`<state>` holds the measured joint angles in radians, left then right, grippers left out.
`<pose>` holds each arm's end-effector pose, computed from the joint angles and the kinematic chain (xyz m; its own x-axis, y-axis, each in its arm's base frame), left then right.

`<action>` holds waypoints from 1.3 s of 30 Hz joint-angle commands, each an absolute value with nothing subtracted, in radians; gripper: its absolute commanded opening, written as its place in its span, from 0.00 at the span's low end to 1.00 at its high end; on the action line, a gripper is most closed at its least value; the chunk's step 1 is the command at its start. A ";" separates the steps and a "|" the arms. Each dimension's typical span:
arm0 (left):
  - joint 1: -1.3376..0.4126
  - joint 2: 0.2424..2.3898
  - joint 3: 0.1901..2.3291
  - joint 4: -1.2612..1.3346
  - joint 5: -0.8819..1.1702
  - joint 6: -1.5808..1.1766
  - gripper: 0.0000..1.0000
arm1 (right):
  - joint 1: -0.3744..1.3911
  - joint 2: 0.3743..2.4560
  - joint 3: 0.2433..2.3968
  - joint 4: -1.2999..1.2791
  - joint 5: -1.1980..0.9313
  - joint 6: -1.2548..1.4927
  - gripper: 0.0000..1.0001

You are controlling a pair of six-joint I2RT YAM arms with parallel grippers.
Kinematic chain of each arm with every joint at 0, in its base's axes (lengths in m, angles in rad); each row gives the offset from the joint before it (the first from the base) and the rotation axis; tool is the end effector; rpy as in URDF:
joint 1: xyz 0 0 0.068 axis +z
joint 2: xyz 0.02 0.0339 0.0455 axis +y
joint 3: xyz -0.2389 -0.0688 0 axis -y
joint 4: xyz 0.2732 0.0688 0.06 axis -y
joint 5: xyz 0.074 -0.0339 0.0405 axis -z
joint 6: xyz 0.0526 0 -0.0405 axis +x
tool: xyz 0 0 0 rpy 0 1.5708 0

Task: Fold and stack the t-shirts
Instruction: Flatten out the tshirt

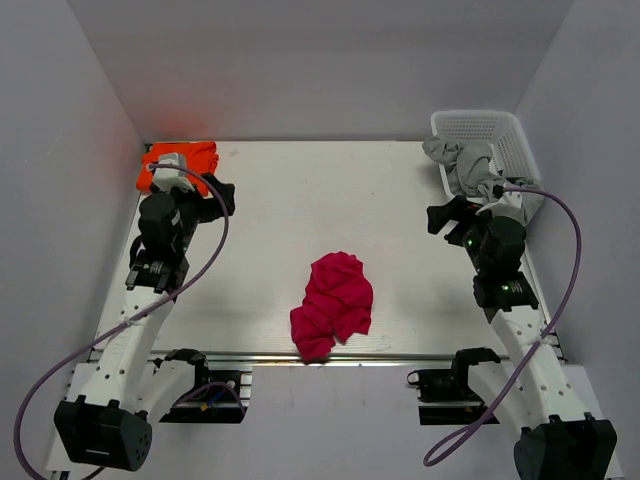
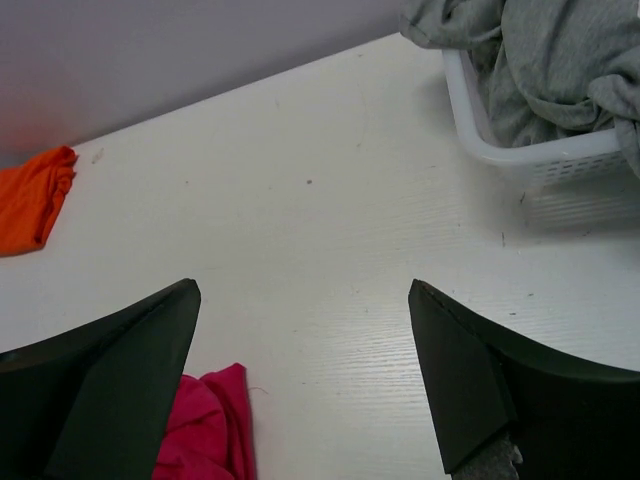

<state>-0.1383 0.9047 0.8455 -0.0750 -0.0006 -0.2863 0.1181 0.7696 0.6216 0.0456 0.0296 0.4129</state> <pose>0.2715 -0.0378 0.3281 -0.1659 -0.2620 -0.9507 0.0943 0.9554 -0.2798 0.2518 0.0283 0.2859 -0.1285 0.3887 -0.9124 -0.0404 0.9172 0.3964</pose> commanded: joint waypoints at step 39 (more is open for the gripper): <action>-0.725 1.506 0.911 -0.086 0.216 -0.221 0.74 | 0.371 1.241 0.655 -0.182 -0.472 0.267 0.82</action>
<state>-0.7109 1.4956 0.8566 -0.1272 0.2230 -0.2272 0.3393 1.2697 0.6888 -0.1291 -0.4248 0.2802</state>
